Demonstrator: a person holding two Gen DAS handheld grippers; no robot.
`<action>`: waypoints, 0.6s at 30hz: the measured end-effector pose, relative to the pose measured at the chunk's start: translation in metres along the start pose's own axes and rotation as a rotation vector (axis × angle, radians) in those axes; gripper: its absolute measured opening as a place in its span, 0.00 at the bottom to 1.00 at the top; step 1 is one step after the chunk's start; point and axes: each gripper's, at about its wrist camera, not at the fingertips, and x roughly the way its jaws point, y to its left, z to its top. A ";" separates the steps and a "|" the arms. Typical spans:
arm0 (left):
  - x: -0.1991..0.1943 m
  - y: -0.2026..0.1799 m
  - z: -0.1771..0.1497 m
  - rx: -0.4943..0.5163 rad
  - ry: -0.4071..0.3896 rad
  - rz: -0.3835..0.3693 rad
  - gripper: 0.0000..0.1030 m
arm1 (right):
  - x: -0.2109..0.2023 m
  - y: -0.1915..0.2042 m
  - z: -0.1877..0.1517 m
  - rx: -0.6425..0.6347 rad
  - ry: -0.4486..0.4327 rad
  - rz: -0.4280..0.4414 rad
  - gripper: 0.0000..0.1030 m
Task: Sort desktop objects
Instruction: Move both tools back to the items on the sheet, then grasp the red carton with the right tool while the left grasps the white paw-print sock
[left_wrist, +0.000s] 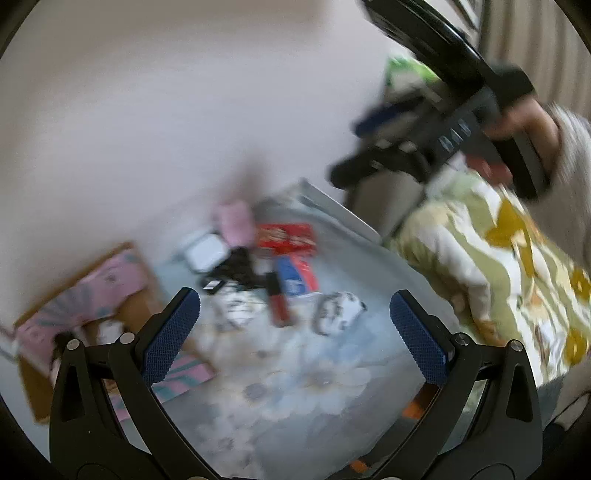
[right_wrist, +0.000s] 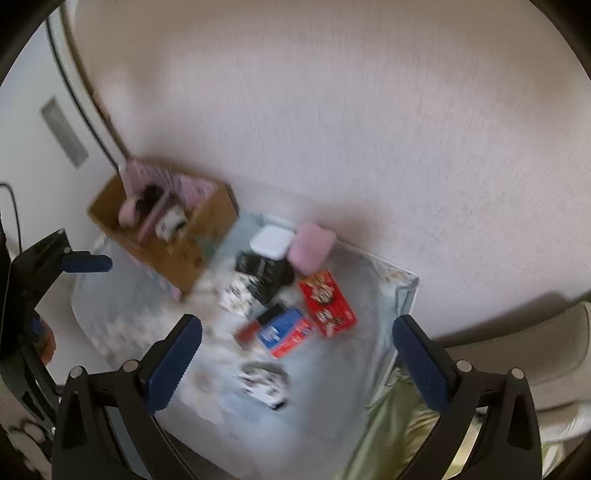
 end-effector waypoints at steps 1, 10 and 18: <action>0.012 -0.008 -0.002 0.024 0.011 -0.015 1.00 | 0.007 -0.005 -0.004 -0.030 0.016 0.005 1.00; 0.104 -0.038 -0.025 0.081 0.107 -0.077 0.98 | 0.101 -0.040 -0.036 -0.228 0.170 0.053 0.99; 0.165 -0.040 -0.041 0.070 0.156 -0.080 0.93 | 0.153 -0.058 -0.039 -0.278 0.186 0.086 0.91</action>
